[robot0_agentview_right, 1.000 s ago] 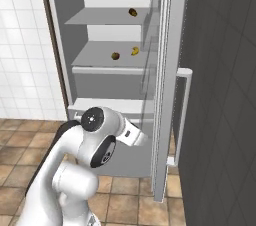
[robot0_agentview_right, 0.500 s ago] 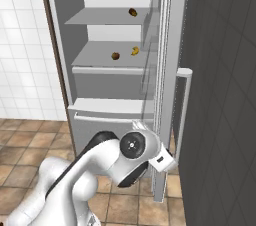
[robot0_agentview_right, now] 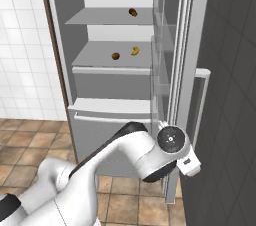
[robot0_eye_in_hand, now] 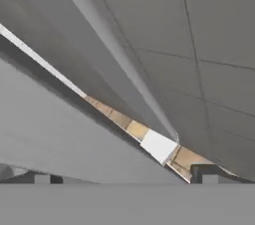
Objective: Place the apple in the correct fridge rack based on whether it is a fruit or vegetable. Finally, close the fridge door.
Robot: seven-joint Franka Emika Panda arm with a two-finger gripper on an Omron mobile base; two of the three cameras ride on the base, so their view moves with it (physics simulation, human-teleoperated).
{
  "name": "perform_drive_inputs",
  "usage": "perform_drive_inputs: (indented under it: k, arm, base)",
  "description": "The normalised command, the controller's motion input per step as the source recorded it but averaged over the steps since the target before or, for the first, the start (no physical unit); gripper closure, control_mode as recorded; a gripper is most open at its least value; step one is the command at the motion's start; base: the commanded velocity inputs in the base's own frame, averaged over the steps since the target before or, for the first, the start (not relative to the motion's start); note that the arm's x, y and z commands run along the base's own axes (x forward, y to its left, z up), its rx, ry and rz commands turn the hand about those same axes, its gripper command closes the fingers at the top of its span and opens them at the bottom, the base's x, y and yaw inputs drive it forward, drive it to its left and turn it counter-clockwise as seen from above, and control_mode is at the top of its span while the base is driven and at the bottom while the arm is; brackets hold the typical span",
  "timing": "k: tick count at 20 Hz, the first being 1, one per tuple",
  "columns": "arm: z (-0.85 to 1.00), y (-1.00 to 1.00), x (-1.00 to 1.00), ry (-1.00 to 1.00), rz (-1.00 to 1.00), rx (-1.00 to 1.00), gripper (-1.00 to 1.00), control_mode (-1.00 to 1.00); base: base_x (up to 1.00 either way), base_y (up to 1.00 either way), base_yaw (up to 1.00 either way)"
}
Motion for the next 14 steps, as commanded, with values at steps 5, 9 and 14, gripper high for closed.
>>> perform_drive_inputs:
  k: [5, 9, 14]
  arm:
    - [-0.04, -0.77, -0.39, -0.21, 0.0, 0.12, -1.0, -1.0]
    - [0.0, -0.9, -0.98, -0.45, 0.02, 0.15, -1.0, -1.0]
    - [-0.03, -0.72, -0.72, -0.44, 0.03, 0.14, -1.0, -1.0]
  base:
    - [0.0, 0.0, 0.0]
    - [0.0, 0.0, 0.0]
    - [0.0, 0.0, 0.0]
